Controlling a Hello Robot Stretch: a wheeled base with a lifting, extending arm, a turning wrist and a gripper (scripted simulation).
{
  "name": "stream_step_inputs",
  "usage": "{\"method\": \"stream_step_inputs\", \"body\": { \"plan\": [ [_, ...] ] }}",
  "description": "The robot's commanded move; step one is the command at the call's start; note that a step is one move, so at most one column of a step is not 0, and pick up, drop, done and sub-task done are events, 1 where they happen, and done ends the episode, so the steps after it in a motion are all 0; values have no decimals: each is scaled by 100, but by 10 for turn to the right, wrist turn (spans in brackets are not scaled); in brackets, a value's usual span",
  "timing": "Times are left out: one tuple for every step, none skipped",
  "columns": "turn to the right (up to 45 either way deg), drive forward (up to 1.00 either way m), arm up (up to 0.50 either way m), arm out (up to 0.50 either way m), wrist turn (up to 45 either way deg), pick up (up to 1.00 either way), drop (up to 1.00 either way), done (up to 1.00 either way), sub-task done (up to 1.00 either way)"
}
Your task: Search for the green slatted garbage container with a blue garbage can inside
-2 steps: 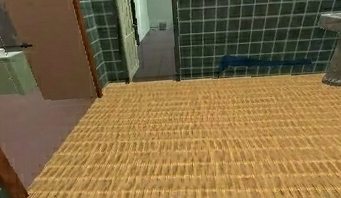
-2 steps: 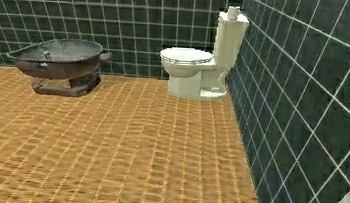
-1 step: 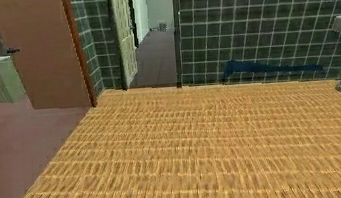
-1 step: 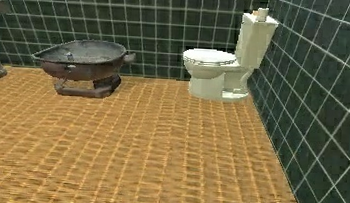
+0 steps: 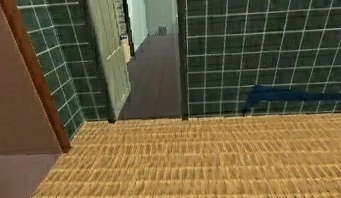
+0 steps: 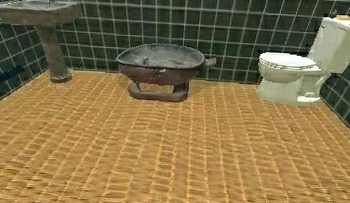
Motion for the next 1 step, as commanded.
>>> {"method": "stream_step_inputs", "body": {
  "plan": [
    [0,100,0,0,0,0,0,0,0]
  ]
}}
